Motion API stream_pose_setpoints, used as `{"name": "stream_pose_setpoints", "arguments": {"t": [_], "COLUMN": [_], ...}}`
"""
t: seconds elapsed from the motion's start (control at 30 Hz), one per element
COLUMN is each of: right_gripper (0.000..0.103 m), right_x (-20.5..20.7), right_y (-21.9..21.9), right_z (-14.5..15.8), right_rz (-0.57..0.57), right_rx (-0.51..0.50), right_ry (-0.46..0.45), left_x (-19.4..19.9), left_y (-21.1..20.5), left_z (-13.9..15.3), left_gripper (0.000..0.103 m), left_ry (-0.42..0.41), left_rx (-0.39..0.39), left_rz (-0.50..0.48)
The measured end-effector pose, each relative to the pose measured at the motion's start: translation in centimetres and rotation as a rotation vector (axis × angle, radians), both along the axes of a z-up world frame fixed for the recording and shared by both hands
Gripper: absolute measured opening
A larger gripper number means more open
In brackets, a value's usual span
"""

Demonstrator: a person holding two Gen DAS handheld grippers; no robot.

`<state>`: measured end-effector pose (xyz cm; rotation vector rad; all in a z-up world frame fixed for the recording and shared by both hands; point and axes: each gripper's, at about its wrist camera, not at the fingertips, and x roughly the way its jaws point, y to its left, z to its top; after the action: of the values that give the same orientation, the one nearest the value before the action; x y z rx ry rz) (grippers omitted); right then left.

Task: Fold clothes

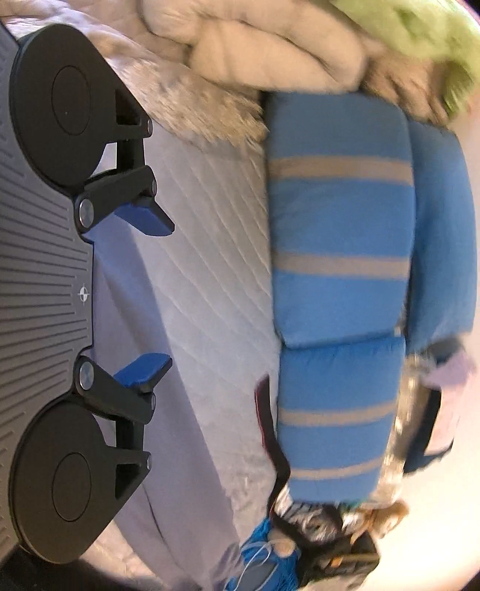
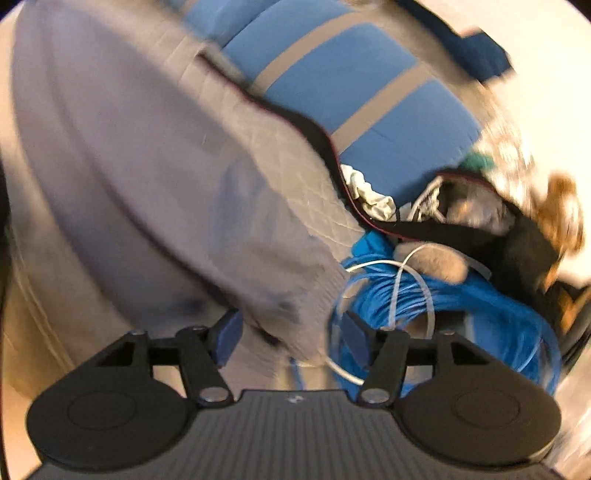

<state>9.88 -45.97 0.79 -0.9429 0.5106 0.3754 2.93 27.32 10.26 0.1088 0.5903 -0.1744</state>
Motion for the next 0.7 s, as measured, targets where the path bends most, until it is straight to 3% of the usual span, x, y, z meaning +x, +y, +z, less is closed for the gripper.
{"name": "stream_pose_setpoints", "arguments": {"t": [0.07, 0.23, 0.3, 0.37, 0.5, 0.7], "right_gripper": [0.073, 0.068, 0.037, 0.013, 0.012, 0.011], "right_x": [0.4, 1.5, 1.8, 2.2, 3.3, 4.4], "right_y": [0.1, 0.3, 0.5, 0.7, 0.6, 0.3], "right_z": [-1.3, -3.5, -3.8, -3.8, -1.5, 1.6], "right_rz": [0.027, 0.096, 0.123, 0.141, 0.149, 0.153], "right_rx": [-0.099, -0.206, -0.247, -0.269, -0.25, -0.232], "right_ry": [-0.032, -0.073, -0.064, -0.033, -0.014, -0.036], "left_x": [0.8, 2.5, 2.9, 2.8, 2.0, 2.6], "left_y": [-3.3, -13.6, -18.5, -23.4, -32.6, -40.2], "left_z": [1.0, 0.9, 0.0, -1.2, -5.4, -10.4], "left_gripper": [0.082, 0.084, 0.084, 0.084, 0.084, 0.082], "left_ry": [-0.016, -0.049, -0.051, -0.041, -0.022, -0.036], "left_rx": [0.04, 0.122, 0.153, 0.172, 0.239, 0.423], "left_rz": [-0.027, -0.136, -0.201, -0.276, -0.428, -0.47]}}
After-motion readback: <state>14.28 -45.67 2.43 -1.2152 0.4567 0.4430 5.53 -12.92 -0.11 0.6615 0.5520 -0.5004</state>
